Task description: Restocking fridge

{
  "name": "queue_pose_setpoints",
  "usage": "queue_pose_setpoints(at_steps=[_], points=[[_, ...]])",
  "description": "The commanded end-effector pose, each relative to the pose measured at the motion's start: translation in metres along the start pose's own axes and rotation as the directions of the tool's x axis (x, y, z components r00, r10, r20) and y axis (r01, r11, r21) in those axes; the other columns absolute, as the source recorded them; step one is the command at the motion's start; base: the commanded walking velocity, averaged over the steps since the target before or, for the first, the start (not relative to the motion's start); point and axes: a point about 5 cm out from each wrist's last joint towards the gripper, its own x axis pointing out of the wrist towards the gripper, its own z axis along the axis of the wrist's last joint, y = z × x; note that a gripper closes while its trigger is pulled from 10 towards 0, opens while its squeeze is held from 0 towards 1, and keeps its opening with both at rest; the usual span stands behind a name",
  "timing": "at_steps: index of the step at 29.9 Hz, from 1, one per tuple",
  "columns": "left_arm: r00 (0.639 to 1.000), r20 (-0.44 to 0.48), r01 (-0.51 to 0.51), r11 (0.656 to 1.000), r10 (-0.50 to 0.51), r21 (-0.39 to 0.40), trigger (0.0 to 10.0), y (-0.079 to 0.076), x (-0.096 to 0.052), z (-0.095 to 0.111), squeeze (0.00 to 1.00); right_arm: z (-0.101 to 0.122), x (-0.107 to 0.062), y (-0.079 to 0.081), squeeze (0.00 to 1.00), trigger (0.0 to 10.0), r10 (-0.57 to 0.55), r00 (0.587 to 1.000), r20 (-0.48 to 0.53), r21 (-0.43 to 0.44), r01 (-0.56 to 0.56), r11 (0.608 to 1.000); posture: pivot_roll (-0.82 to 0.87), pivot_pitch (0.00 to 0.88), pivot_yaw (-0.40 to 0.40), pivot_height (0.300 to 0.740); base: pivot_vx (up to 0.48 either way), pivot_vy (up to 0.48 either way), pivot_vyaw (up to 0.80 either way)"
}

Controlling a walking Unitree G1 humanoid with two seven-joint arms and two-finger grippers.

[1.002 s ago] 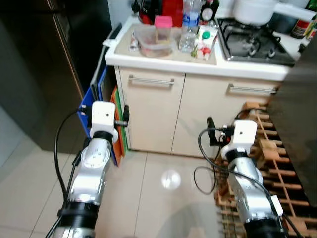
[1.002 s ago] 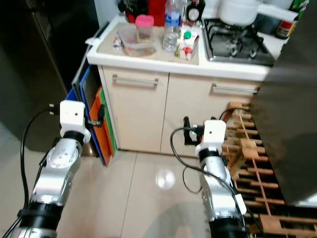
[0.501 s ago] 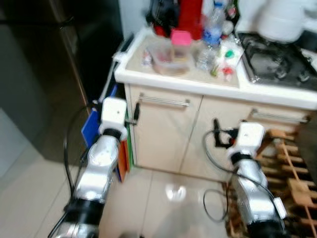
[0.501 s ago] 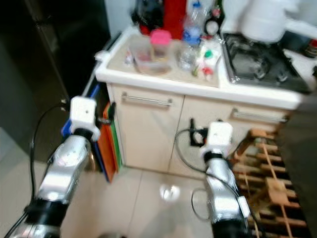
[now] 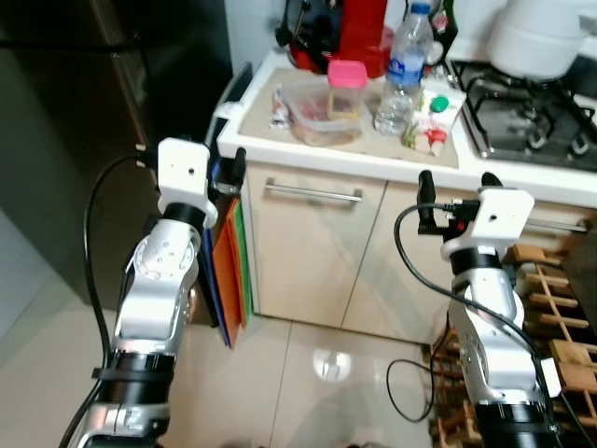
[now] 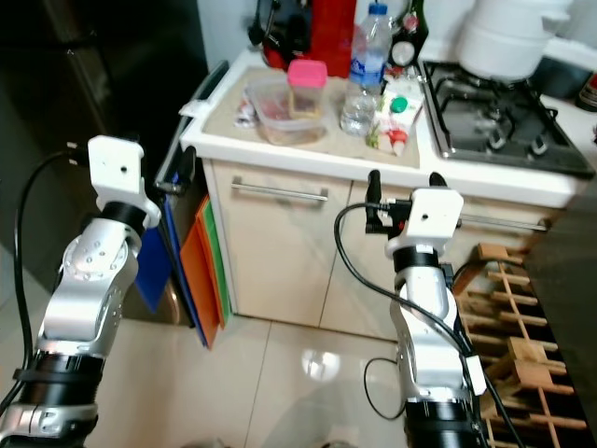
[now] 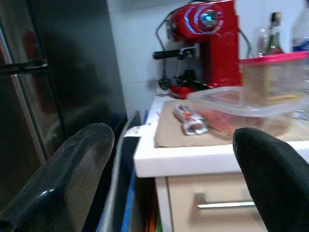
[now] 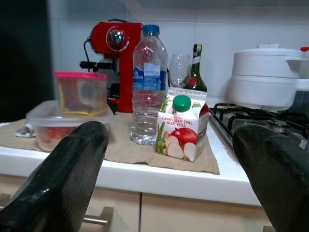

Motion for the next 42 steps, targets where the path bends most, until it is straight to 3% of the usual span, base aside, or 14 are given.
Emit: queue_pose_setpoints(at_steps=[1,15,21,24,27,33,42], points=[[0.999,-0.002,0.038,0.999,-0.038,-0.013,10.0,-0.009,-0.001,0.003,0.0,0.002,0.001,-0.003,0.0,10.0,-0.025,1.0,-0.009,0.008,0.025,1.0,0.03,0.026,0.006,0.74,0.0,-0.439,0.0],[0.999,-0.053,0.004,0.999,-0.007,-0.053,10.0,-0.007,0.0,-0.01,0.0,-0.009,-0.001,-0.004,0.0,10.0,-0.017,0.998,-0.058,-0.007,0.017,1.0,0.03,0.013,0.008,0.74,0.247,-0.373,0.0],[0.998,-0.064,0.0,0.998,-0.004,-0.056,10.0,-0.007,0.0,-0.013,0.0,-0.012,0.0,0.001,0.0,10.0,0.006,0.998,-0.07,0.003,-0.006,1.0,0.03,0.005,0.009,0.74,0.128,-0.044,0.0],[0.998,-0.061,-0.005,0.999,0.001,-0.053,10.0,-0.006,0.001,-0.012,0.0,-0.012,0.003,0.007,0.0,10.0,0.03,0.997,-0.07,0.035,-0.027,0.999,0.04,0.003,0.009,0.74,0.0,0.0,0.0],[0.999,-0.052,-0.003,0.999,0.0,-0.051,10.0,-0.007,0.003,-0.011,0.0,-0.011,0.01,0.015,0.0,10.0,0.034,0.996,-0.082,0.125,-0.023,0.992,0.03,0.002,0.012,0.74,0.0,0.0,0.0],[0.999,-0.034,0.009,0.999,-0.01,-0.035,10.0,-0.009,0.003,-0.009,0.0,0.005,0.023,0.022,0.0,10.0,0.033,0.999,0.02,0.085,-0.034,0.996,0.03,0.009,0.018,0.74,0.0,0.0,0.0],[0.999,-0.043,0.011,1.0,-0.012,-0.024,10.0,-0.01,0.005,-0.011,0.0,0.005,0.03,0.022,0.0,10.0,0.045,0.999,0.024,0.066,-0.047,0.997,0.03,0.023,0.015,0.74,0.042,0.0,0.0]])
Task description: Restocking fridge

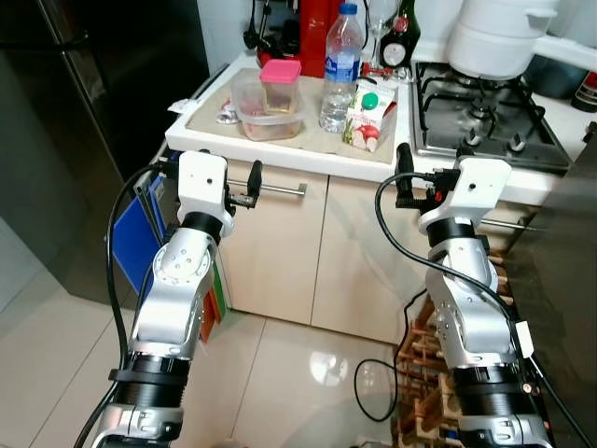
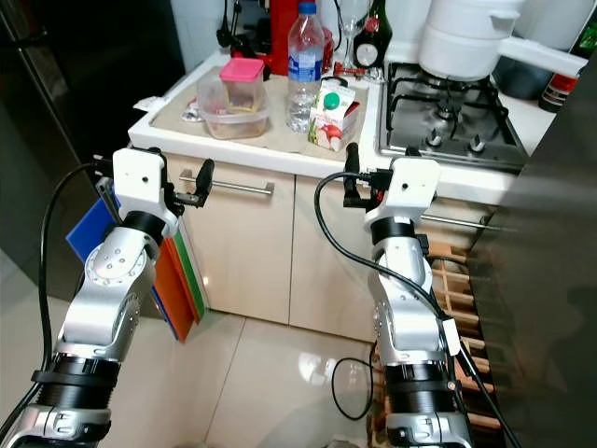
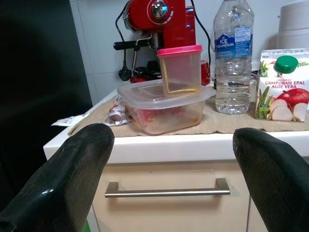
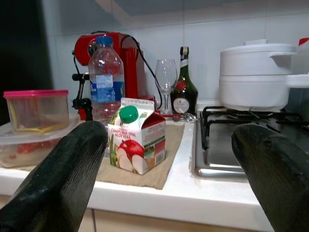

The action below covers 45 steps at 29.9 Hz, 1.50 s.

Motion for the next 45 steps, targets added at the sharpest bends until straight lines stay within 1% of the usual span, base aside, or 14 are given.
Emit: queue_pose_setpoints(at_steps=[1,11,18,21,24,26,30,31,32,34,38,41,42,45], points=[[1.0,-0.002,-0.001,1.0,0.001,0.017,10.0,0.001,0.003,0.001,0.0,0.001,0.001,-0.001,0.0,10.0,0.001,1.0,0.009,-0.012,0.0,1.0,0.03,0.024,0.014,0.74,0.48,0.0,0.0],[1.0,0.022,-0.002,0.999,0.001,0.038,10.0,-0.001,0.005,0.005,0.0,-0.007,-0.007,0.0,0.0,10.0,0.011,1.0,-0.022,-0.016,-0.012,1.0,0.02,0.031,0.008,0.74,0.48,0.0,0.0],[0.999,0.045,-0.016,0.999,0.015,0.032,10.0,0.002,0.007,0.009,0.0,-0.015,-0.014,0.004,0.0,10.0,0.026,0.999,-0.048,-0.016,-0.027,1.0,0.02,0.03,0.007,0.74,0.48,0.0,0.0],[0.998,0.052,-0.04,0.999,0.04,0.016,10.0,0.004,0.006,0.01,0.0,-0.017,-0.017,0.005,0.0,10.0,0.031,0.998,-0.056,-0.014,-0.031,0.999,0.02,0.03,0.006,0.74,0.0,0.0,0.0],[0.997,0.055,-0.054,0.998,0.053,0.02,10.0,0.004,0.005,0.011,0.0,-0.019,-0.019,0.006,0.0,10.0,0.036,0.997,-0.063,-0.014,-0.036,0.999,0.03,0.032,0.006,0.74,0.0,0.0,0.0],[0.996,0.071,-0.064,0.998,0.062,0.019,10.0,0.0,0.002,0.019,0.0,-0.021,-0.021,0.006,0.0,10.0,0.041,0.997,-0.073,-0.013,-0.042,0.999,0.03,0.033,0.003,0.74,0.0,0.0,0.0],[0.994,0.08,-0.075,0.997,0.073,0.016,10.0,-0.001,0.001,0.026,0.0,-0.023,-0.023,0.005,0.0,10.0,0.046,0.996,-0.081,-0.016,-0.047,0.999,0.03,0.035,0.001,0.74,0.0,0.0,0.0],[0.993,0.085,-0.084,0.996,0.082,0.021,10.0,0.0,0.0,0.031,0.0,-0.025,-0.025,0.004,0.0,10.0,0.049,0.995,-0.089,-0.02,-0.051,0.998,0.03,0.038,0.002,0.74,0.0,0.0,0.0],[0.993,0.08,-0.089,0.996,0.088,0.006,10.0,0.001,0.0,0.033,0.0,-0.026,-0.027,0.003,0.0,10.0,0.05,0.994,-0.097,-0.021,-0.052,0.998,0.03,0.039,0.002,0.74,0.0,0.0,0.0],[0.991,0.066,-0.114,0.993,0.113,0.007,10.0,0.003,-0.001,0.033,0.0,-0.028,-0.028,0.003,0.0,10.0,0.052,0.993,-0.102,-0.024,-0.055,0.998,0.03,0.038,0.003,0.74,0.0,0.0,0.0],[0.991,0.048,-0.121,0.993,0.121,0.004,10.0,0.005,0.0,0.032,0.0,-0.029,-0.03,0.003,0.0,10.0,0.056,0.993,-0.108,-0.023,-0.059,0.998,0.03,0.038,0.005,0.74,0.0,0.0,0.0],[0.993,0.035,-0.112,0.994,0.112,-0.002,10.0,0.005,0.004,0.034,0.0,-0.03,-0.031,0.004,0.0,10.0,0.057,0.992,-0.111,-0.021,-0.059,0.998,0.03,0.039,0.007,0.74,0.0,0.0,0.0],[0.996,0.016,-0.09,0.996,0.09,-0.004,10.0,0.005,0.01,0.034,0.0,-0.031,-0.032,0.005,0.0,10.0,0.055,0.992,-0.114,-0.019,-0.058,0.998,0.03,0.039,0.008,0.74,0.0,0.0,0.0],[0.998,-0.017,-0.054,0.998,0.055,0.01,10.0,0.004,0.021,0.033,0.0,-0.032,-0.033,0.005,0.0,10.0,0.05,0.992,-0.117,-0.015,-0.052,0.999,0.03,0.039,0.011,0.74,0.0,0.0,0.0]])
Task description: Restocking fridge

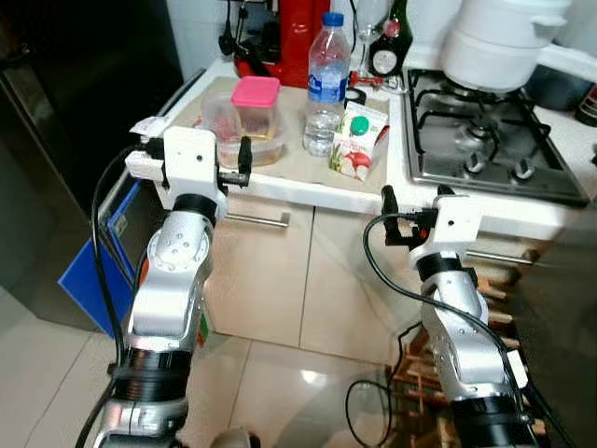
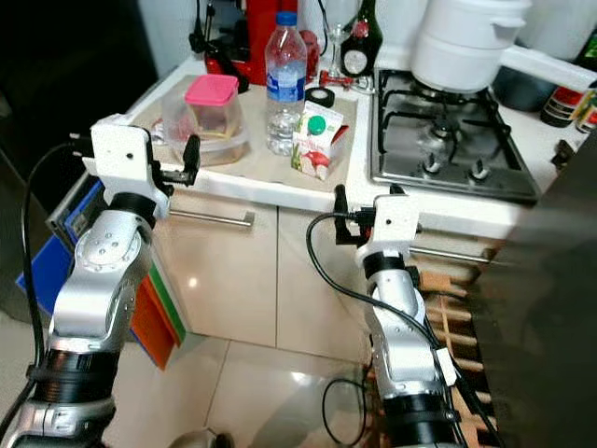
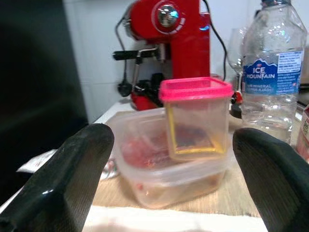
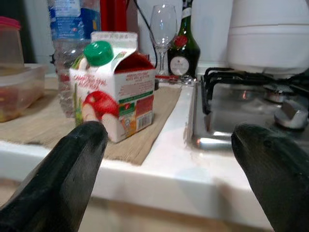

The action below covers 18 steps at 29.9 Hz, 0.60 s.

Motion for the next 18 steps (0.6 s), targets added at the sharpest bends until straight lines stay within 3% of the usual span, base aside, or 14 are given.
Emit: queue_pose_setpoints(at_steps=[1,7,16,17,18], points=[[0.999,-0.038,0.029,1.0,-0.028,0.01,10.0,-0.003,0.006,-0.004,0.0,0.003,0.0,-0.001,0.0,10.0,-0.004,1.0,0.013,-0.003,0.004,1.0,0.03,0.04,0.014,0.74,0.0,0.0,0.0],[0.995,-0.099,0.014,0.998,-0.019,-0.053,10.0,-0.005,0.018,-0.012,0.0,0.001,-0.004,-0.003,0.0,10.0,-0.018,1.0,0.007,-0.005,0.018,1.0,0.01,0.049,0.023,0.74,0.0,0.0,0.0],[0.995,-0.099,0.015,0.999,-0.019,-0.04,10.0,-0.011,0.029,-0.012,0.0,0.002,-0.005,-0.004,0.0,10.0,-0.022,1.0,0.006,-0.009,0.022,1.0,-0.01,0.057,0.02,0.74,0.0,0.0,0.0],[0.995,-0.092,0.024,0.999,-0.028,-0.048,10.0,-0.011,0.03,-0.01,1.0,0.002,-0.006,-0.005,0.0,10.0,-0.022,1.0,0.005,-0.01,0.022,1.0,-0.01,0.058,0.02,0.74,0.0,0.0,0.0],[0.995,-0.092,0.024,0.999,-0.028,-0.048,10.0,-0.011,0.03,-0.01,1.0,0.002,-0.006,-0.005,0.0,10.0,-0.022,1.0,0.005,-0.01,0.022,1.0,-0.01,0.058,0.02,0.74,0.0,0.0,0.0]])
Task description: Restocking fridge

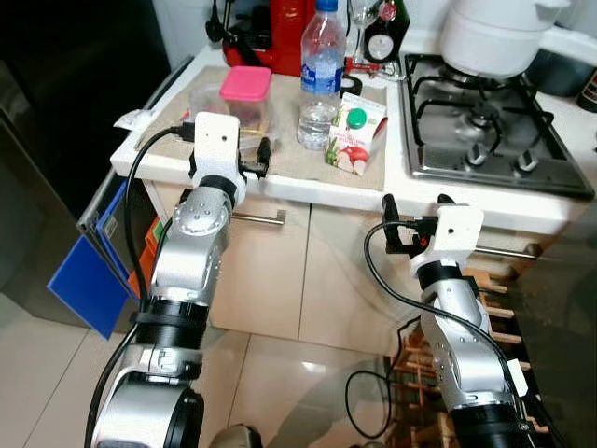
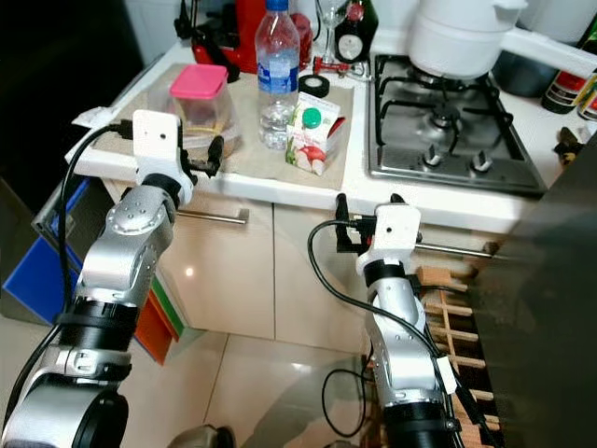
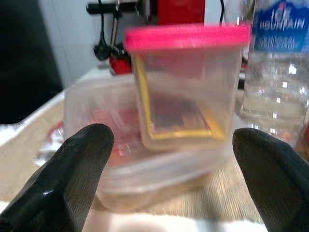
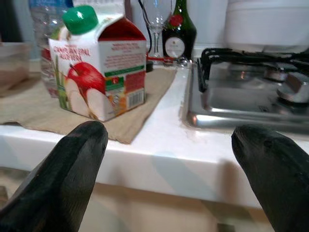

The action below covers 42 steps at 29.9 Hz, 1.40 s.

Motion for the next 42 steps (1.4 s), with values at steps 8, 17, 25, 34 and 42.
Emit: queue_pose_setpoints(at_steps=[8,17,25,34,42], points=[[0.998,0.053,0.029,0.999,-0.031,0.033,10.0,-0.006,0.005,0.011,0.0,0.001,-0.002,0.0,0.0,10.0,-0.009,1.0,0.003,0.002,0.009,1.0,0.0,0.057,0.023,0.74,0.0,0.0,0.0],[0.999,0.052,0.004,0.998,-0.007,0.056,10.0,-0.011,0.015,0.012,0.0,0.003,-0.006,-0.004,0.0,10.0,-0.008,1.0,0.002,-0.006,0.008,1.0,-0.04,0.069,0.008,0.74,0.0,0.0,0.0],[0.997,0.081,-0.025,0.997,0.019,0.07,10.0,-0.01,0.022,0.022,0.0,-0.005,-0.025,-0.017,0.0,10.0,-0.009,0.999,-0.046,-0.043,0.007,0.999,-0.06,0.08,-0.007,0.74,0.0,0.0,0.0],[0.997,0.072,-0.045,0.996,0.04,0.073,10.0,-0.007,0.029,0.02,0.0,-0.006,-0.029,-0.015,0.0,10.0,-0.004,0.998,-0.061,-0.04,0.002,0.999,-0.06,0.081,-0.01,0.74,0.0,0.0,0.0],[0.989,0.003,-0.148,0.988,0.148,0.045,10.0,0.004,0.038,0.015,0.0,-0.007,-0.028,-0.016,0.0,10.0,0.005,0.998,-0.069,-0.045,-0.008,0.999,-0.06,0.073,-0.016,0.74,0.0,0.0,0.0]])
